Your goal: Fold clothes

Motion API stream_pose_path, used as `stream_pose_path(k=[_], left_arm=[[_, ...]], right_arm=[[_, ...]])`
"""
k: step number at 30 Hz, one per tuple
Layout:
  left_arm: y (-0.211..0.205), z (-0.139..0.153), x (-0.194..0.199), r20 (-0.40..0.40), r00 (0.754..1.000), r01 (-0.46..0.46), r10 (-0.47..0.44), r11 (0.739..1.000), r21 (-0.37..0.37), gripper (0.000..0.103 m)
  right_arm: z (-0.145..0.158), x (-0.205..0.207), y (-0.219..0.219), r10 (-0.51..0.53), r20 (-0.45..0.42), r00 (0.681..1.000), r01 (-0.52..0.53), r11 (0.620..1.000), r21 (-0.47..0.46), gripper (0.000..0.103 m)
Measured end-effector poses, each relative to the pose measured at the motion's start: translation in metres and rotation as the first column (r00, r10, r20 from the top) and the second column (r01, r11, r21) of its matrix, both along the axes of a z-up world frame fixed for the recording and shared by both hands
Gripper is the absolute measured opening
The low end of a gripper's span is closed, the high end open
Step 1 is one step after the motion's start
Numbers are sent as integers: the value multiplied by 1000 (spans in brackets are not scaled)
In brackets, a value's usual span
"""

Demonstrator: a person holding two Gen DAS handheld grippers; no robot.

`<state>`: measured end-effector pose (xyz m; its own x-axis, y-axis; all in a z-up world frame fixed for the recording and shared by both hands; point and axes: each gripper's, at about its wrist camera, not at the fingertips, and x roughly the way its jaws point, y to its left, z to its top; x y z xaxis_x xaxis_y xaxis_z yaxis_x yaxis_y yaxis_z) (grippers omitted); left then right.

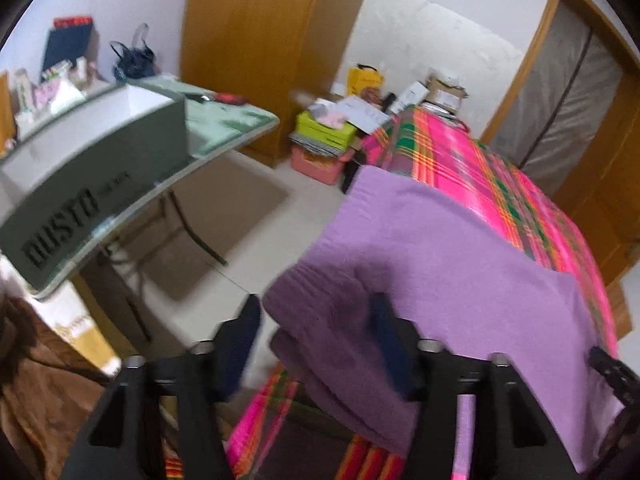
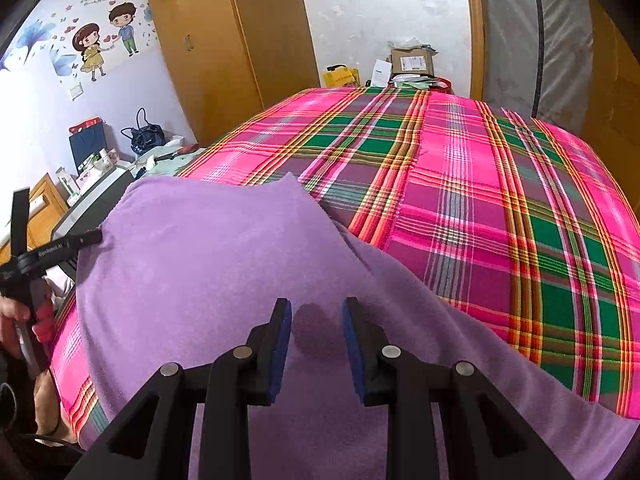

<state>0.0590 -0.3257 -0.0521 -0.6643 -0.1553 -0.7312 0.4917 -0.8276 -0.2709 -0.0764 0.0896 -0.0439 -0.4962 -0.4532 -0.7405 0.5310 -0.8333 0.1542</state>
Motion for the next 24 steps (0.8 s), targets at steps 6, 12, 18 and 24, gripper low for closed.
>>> stream_pose_path(k=[6, 12, 18, 24], left_arm=[[8, 5, 2, 11, 1000, -1, 1, 999, -45, 49], [-1, 21, 13, -30, 997, -78, 76, 996, -53, 49], [20, 35, 2, -67, 998, -3, -1, 998, -63, 49], [77, 27, -28, -33, 978, 204, -207, 976, -76, 50]], right_arm=[[10, -6, 6, -40, -7, 999, 40, 998, -40, 27], [26, -23, 11, -65, 0, 998, 65, 991, -121, 27], [21, -48, 28, -120, 56, 991, 125, 986, -108, 27], [4, -50, 23, -48, 93, 995, 51, 998, -33, 27]])
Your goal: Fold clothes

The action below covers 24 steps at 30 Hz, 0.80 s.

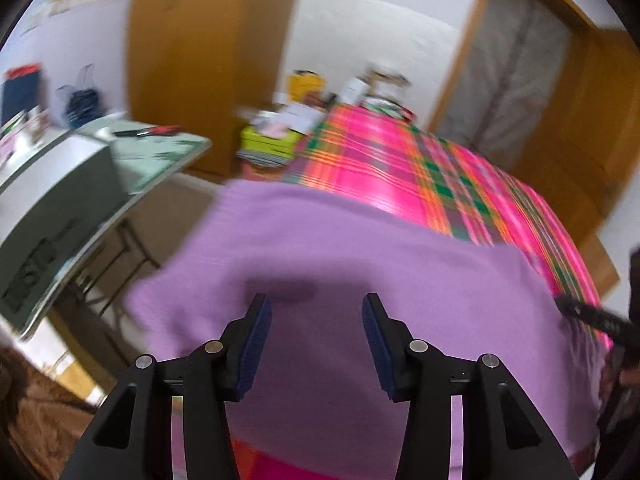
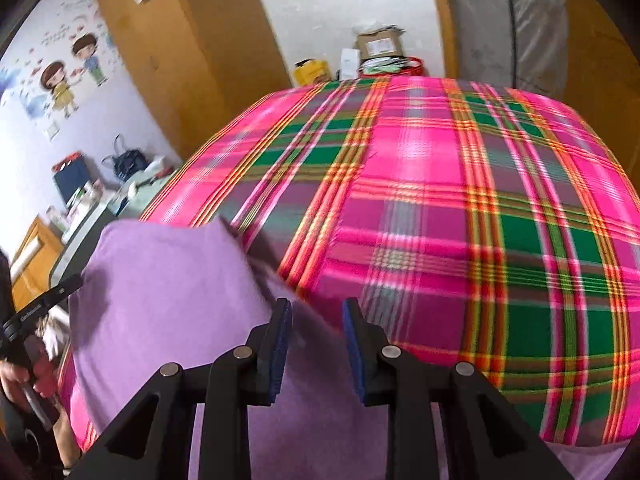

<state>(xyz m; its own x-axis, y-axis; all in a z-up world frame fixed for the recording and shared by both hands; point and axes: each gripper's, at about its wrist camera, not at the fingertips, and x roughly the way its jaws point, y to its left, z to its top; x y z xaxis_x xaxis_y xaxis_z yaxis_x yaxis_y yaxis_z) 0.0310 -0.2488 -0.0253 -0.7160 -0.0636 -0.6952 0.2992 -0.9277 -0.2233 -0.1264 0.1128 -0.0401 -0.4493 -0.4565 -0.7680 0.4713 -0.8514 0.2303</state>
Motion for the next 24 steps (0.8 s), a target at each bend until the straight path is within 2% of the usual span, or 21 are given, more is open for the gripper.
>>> stream_pose_path(k=[5, 8, 13, 14, 15, 18, 20, 24], left_arm=[[37, -4, -14, 21, 992, 127, -127, 992, -16, 50], [47, -7, -15, 36, 988, 152, -151, 988, -20, 51], [50, -12, -14, 48, 987, 157, -156, 987, -28, 52], [49, -12, -14, 48, 986, 158, -157, 987, -28, 53], [49, -12, -14, 49, 986, 159, -158, 987, -28, 53], [50, -12, -16, 48, 985, 167, -166, 986, -24, 56], [49, -13, -17, 47, 985, 170, -169, 985, -18, 57], [49, -13, -19, 49, 983, 178, -177, 984, -16, 60]], right_arm=[[-8, 0, -12, 73, -14, 997, -72, 995, 70, 27], [-6, 2, -20, 115, -42, 993, -110, 988, 107, 27], [-5, 9, -42, 227, -112, 967, -197, 953, 228, 27], [-4, 9, -43, 236, -120, 964, -205, 952, 226, 24], [-3, 8, -43, 237, -126, 963, -207, 954, 216, 5], [0, 6, -43, 240, -143, 960, -212, 959, 186, 6], [4, -2, -34, 189, -136, 972, -174, 978, 115, 6], [-1, -21, -16, 90, -46, 995, -91, 996, -13, 6]])
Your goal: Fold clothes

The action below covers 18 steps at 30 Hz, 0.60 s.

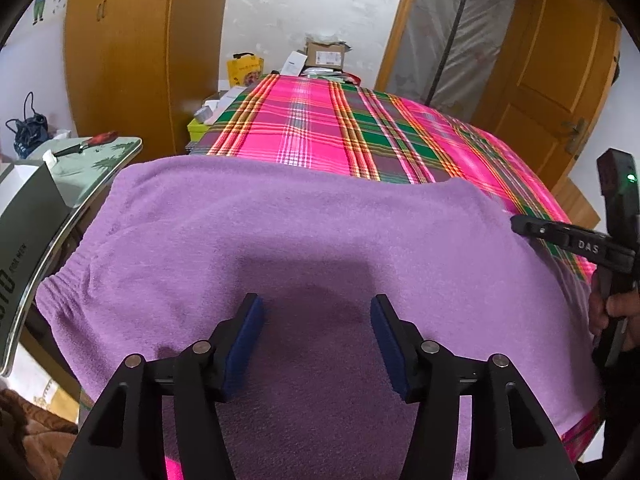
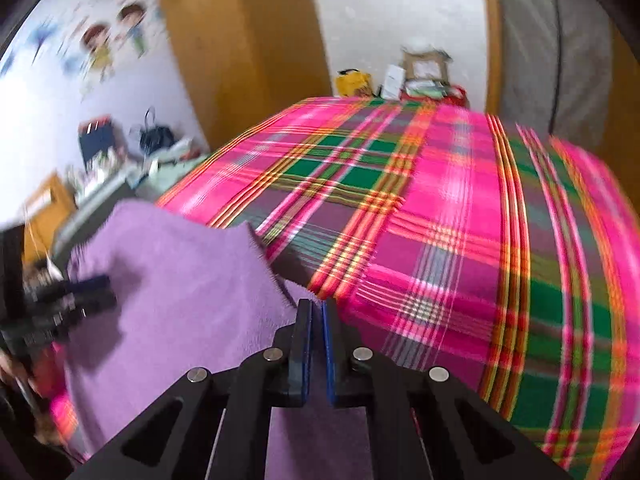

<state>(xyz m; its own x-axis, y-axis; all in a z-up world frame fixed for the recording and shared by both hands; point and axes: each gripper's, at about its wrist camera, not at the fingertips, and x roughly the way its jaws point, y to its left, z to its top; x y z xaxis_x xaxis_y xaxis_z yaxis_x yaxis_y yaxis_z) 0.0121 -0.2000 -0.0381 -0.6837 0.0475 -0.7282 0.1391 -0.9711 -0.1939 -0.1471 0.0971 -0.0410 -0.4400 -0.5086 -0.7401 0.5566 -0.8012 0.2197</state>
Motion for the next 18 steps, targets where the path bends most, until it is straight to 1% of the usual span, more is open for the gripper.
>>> stream_pose_path(k=[3, 5, 7, 9, 10, 13, 16, 18], left_arm=[[1, 0, 1, -1, 1000, 6, -6, 1000, 3, 62], [1, 0, 1, -1, 1000, 7, -7, 1000, 3, 62], [2, 1, 1, 2, 1000, 7, -7, 1000, -8, 62], [7, 2, 1, 8, 1000, 5, -5, 999, -42, 62], [10, 3, 0, 10, 1000, 5, -5, 998, -58, 62], [21, 10, 1, -11, 999, 36, -37, 999, -39, 62], [38, 18, 0, -41, 995, 89, -90, 995, -45, 62], [49, 20, -3, -41, 992, 120, -122, 992, -48, 62]], right_arm=[[-7, -6, 13, -76, 65, 995, 78, 997, -20, 9], [-5, -5, 24, -115, 81, 990, 120, 991, -52, 10], [4, 4, 40, -136, 65, 989, 142, 985, -99, 13], [11, 19, 58, -149, 26, 989, 151, 981, -121, 24], [12, 26, 66, -155, 9, 988, 155, 983, -103, 26], [11, 54, 91, -170, -40, 985, 169, 985, -27, 27], [-2, 74, 115, -185, -20, 982, 186, 981, 54, 27], [-7, 82, 135, -225, -30, 974, 226, 971, 79, 25]])
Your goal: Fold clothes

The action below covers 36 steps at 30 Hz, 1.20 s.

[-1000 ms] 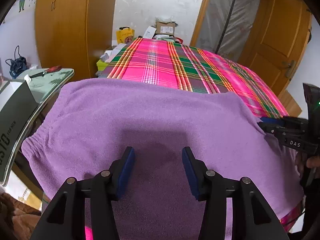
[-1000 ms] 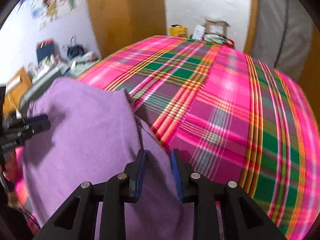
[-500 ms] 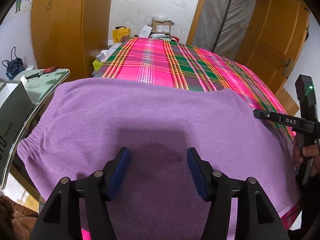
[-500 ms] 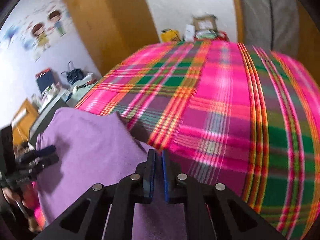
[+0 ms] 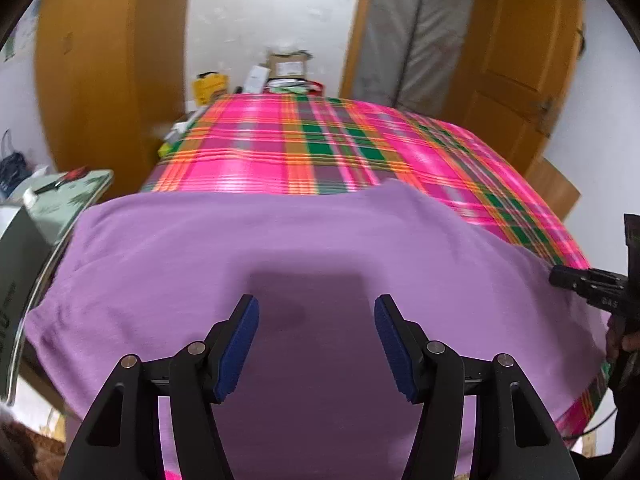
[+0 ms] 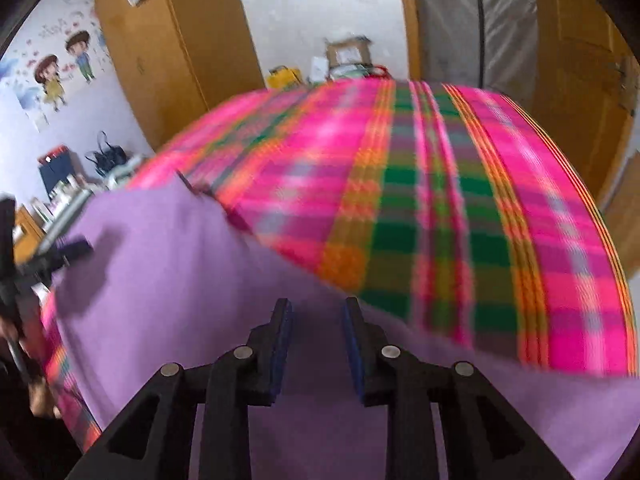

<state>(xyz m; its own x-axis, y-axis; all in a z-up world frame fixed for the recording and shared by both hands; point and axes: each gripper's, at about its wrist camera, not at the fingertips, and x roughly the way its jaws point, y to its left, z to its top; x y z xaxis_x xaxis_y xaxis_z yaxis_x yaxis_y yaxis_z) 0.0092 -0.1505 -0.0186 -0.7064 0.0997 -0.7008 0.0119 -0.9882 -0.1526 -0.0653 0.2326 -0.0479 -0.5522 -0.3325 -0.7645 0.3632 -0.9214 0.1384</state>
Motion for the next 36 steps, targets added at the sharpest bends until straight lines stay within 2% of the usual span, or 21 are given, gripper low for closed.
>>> stream_pose_path(k=[3, 7, 10, 11, 14, 16, 19, 22, 25, 31, 34, 36], left_arm=[[14, -1, -4, 12, 1000, 27, -27, 1000, -9, 62], [28, 1, -1, 11, 998, 57, -57, 998, -16, 62], [37, 1, 0, 14, 997, 77, -76, 997, -21, 62], [41, 1, -1, 18, 996, 83, -83, 996, -21, 63], [53, -1, -5, 30, 994, 108, -107, 994, -25, 62], [61, 0, -8, 36, 992, 124, -123, 992, -36, 63], [70, 2, -9, 38, 990, 140, -138, 989, -45, 63], [77, 2, -13, 47, 989, 144, -142, 988, -48, 62], [88, 1, -17, 58, 986, 157, -154, 986, -54, 63], [109, 6, -18, 51, 981, 191, -188, 979, -72, 63], [111, 9, -16, 45, 983, 184, -181, 980, -76, 63], [110, 9, -15, 49, 985, 171, -168, 982, -76, 63]], right_arm=[[6, 2, 50, -217, -36, 976, 218, 976, 26, 23], [24, 22, 111, -390, -72, 918, 385, 920, -65, 24], [23, 42, 128, -400, -78, 913, 397, 916, -59, 27], [19, 47, 129, -388, -65, 919, 385, 921, -55, 27], [4, 53, 142, -418, -57, 907, 418, 908, -12, 27], [-1, 59, 172, -528, -37, 848, 526, 849, -50, 27], [4, 77, 225, -659, -7, 752, 648, 742, -172, 27], [9, 98, 254, -709, -12, 705, 693, 692, -201, 30], [5, 110, 263, -699, 6, 715, 682, 695, -230, 33], [-5, 87, 286, -624, 64, 779, 615, 740, -271, 38], [-11, 70, 304, -600, 106, 793, 596, 729, -336, 39], [-17, 63, 323, -586, 147, 797, 592, 707, -386, 48]])
